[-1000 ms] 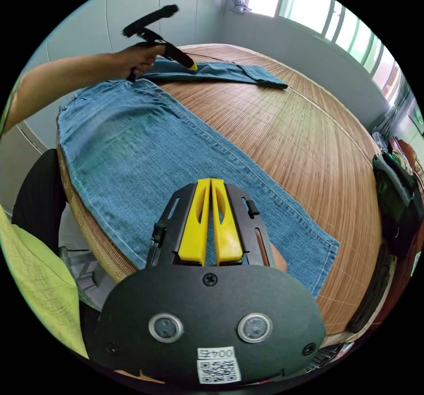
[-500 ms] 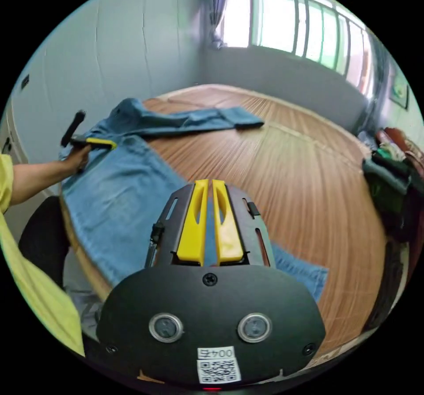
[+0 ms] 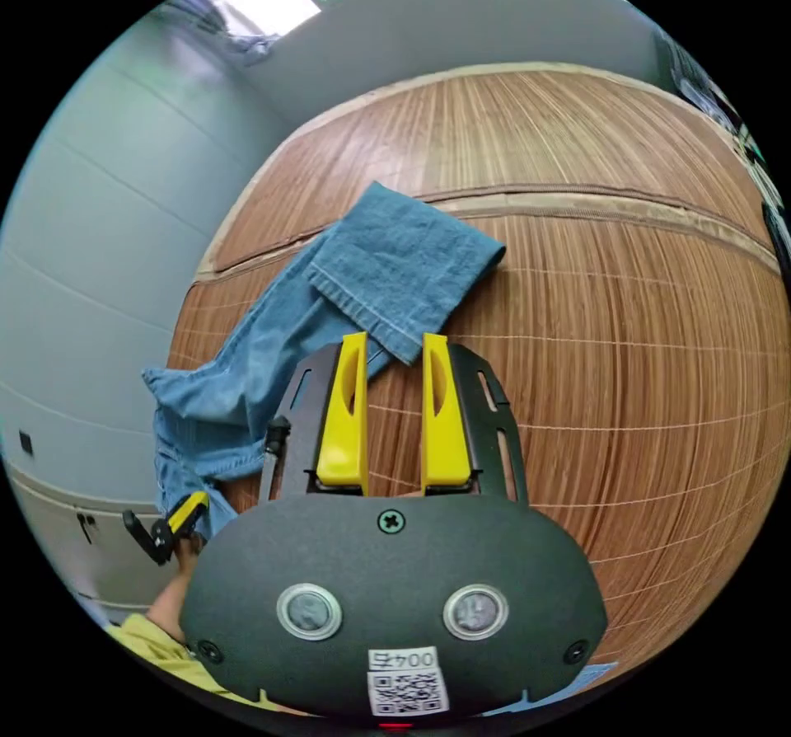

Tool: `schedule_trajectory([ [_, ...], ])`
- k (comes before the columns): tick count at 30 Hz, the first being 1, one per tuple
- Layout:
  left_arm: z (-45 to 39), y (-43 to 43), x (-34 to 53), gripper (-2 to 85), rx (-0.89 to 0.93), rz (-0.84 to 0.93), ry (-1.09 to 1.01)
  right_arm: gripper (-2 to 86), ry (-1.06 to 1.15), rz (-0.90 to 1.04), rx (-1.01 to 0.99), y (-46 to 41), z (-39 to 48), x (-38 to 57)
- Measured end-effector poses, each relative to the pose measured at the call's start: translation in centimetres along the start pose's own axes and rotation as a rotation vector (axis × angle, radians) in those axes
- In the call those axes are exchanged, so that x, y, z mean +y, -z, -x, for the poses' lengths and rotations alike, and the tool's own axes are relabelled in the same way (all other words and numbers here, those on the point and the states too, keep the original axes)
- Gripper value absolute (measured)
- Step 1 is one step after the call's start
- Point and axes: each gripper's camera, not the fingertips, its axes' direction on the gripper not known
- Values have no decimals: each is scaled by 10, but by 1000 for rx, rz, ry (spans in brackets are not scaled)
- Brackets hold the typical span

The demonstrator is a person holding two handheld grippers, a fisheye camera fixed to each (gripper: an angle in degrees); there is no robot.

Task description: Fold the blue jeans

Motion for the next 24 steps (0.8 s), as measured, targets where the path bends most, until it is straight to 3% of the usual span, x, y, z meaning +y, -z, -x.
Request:
schedule_trajectory([
  [4,-7,-1,2,1,-59,-2,-27,10,-39,16,19,5,-20,-13],
  [8,-9,-2,3,2,-87,-2,-39,-4,-41,-114,-224,65,-44,5],
  [12,-4,-2,3,2,-67,-1,-29,-7,-75,-196,-298,129,-68,40],
  [17,-2,-2,3,3,-64,0,-28,-7,-195,-513,-657,246,-115,150],
  [24,-1,-1,3,2,-69,0,-30,4,-508,-747,-676,309,-236,213],
])
